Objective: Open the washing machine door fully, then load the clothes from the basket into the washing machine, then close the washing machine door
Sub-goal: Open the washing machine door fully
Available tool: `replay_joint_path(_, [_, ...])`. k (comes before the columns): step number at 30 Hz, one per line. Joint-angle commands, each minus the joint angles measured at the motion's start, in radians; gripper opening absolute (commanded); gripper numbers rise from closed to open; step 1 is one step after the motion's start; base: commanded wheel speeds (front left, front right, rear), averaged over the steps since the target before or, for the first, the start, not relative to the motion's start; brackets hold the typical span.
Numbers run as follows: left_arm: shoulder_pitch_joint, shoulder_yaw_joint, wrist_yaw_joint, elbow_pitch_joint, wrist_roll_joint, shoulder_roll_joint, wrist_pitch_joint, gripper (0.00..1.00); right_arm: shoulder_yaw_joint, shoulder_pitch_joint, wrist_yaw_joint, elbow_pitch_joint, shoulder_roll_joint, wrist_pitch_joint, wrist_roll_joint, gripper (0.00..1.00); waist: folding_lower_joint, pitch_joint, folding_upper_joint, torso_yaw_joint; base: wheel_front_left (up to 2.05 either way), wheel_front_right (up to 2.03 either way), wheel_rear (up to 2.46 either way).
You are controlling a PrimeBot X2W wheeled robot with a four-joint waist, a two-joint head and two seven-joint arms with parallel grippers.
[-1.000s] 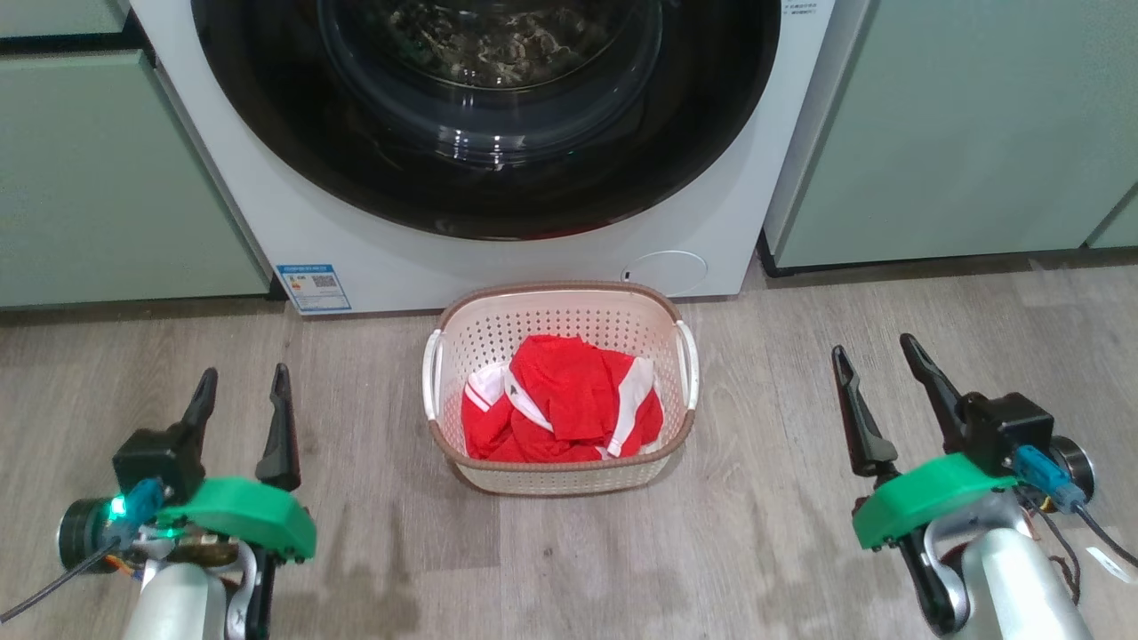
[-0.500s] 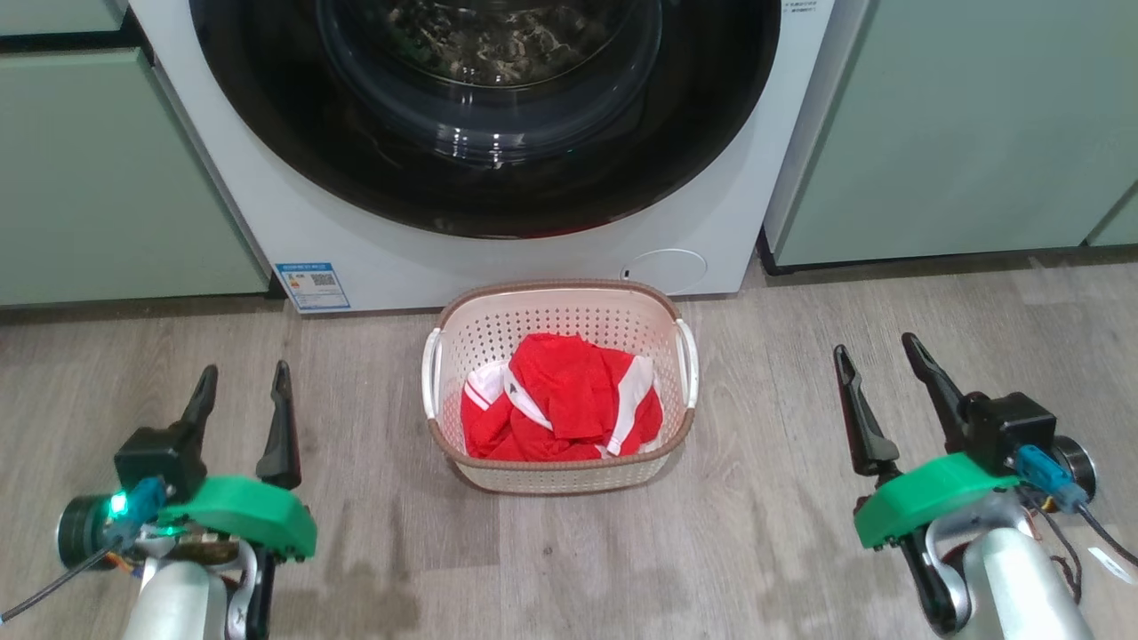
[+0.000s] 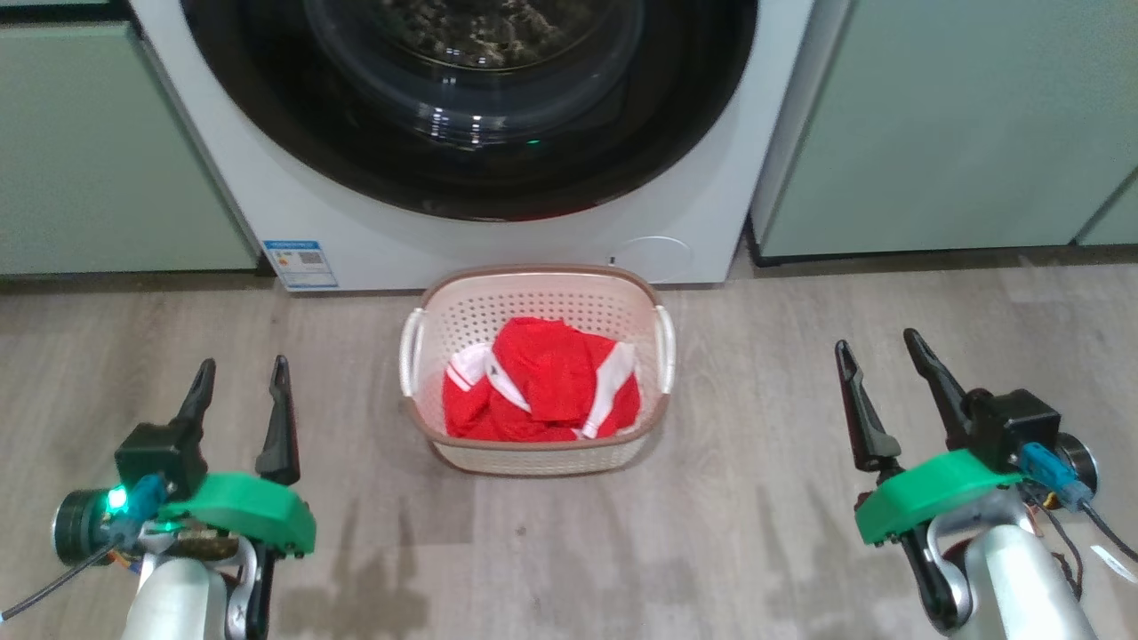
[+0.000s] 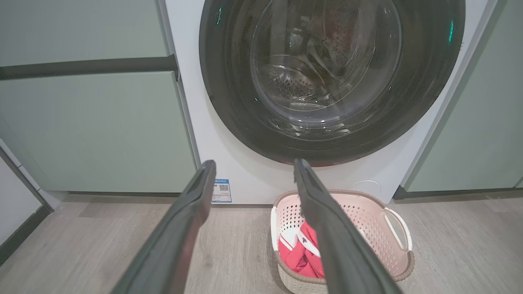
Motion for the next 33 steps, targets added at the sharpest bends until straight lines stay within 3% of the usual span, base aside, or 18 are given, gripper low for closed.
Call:
replay_joint_path(1, [-0.053, 0.027, 0.0, -0.037, 0.01, 0.015, -0.013, 1.0, 0.015, -0.047, 0.0, -0.036, -0.004, -0.013, 0.008, 1.0, 0.0, 0.001, -0.0001, -0.001, 1.0, 1.46, -2.46])
replay_joint_path(19, [-0.062, 0.028, -0.029, -0.069, 0.005, 0.006, -0.013, 1.0, 0.0, -0.052, 0.0, -0.038, -0.004, -0.022, 0.018, 1.0, 0.0, 0.023, -0.0001, -0.017, 1.05, 1.27, -2.32])
replay_joint_path(33, [-0.059, 0.036, -0.052, -0.084, 0.008, 0.001, -0.013, 1.0, -0.003, -0.053, 0.0, -0.036, -0.004, -0.029, 0.03, 1.0, 0.0, 0.033, -0.0001, -0.021, 0.25, 0.25, -0.51])
